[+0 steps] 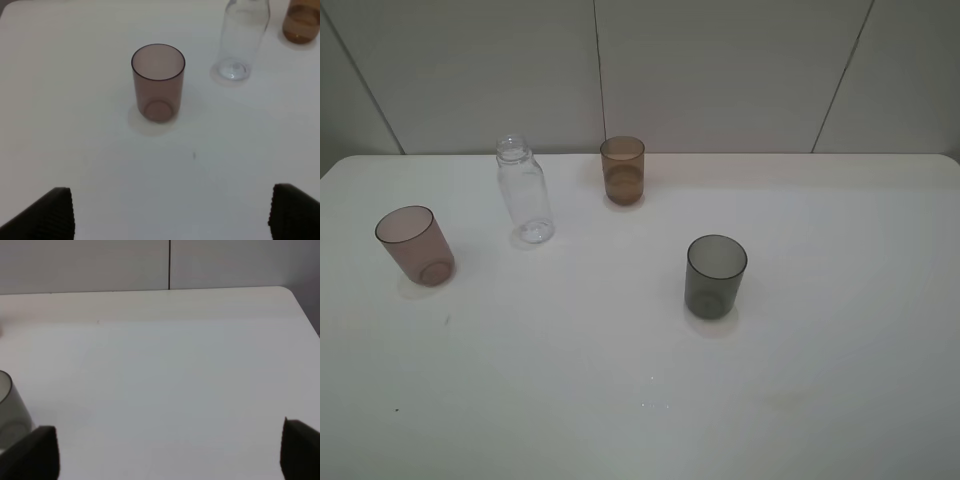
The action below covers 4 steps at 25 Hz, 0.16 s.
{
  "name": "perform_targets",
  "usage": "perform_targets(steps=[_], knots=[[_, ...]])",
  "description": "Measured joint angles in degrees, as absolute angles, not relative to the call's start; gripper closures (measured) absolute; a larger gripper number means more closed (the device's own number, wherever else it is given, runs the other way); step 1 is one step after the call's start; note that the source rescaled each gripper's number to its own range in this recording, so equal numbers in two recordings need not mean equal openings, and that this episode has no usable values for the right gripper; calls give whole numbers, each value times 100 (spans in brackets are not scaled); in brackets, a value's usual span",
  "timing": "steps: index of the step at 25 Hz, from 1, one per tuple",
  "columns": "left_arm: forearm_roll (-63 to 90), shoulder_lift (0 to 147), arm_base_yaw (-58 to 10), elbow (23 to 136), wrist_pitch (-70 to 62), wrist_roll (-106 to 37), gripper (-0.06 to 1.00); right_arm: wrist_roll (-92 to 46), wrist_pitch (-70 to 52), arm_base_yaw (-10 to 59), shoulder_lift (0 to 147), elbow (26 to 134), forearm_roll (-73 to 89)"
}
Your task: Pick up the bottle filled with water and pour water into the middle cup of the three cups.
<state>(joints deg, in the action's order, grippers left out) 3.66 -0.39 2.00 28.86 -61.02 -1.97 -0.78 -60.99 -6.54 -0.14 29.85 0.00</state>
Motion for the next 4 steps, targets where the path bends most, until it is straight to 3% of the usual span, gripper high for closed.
perform_targets(steps=[4], knots=[[366,-39,206,2886,-6102,-197,-6,-78,-6099,-654,-14,2985,0]])
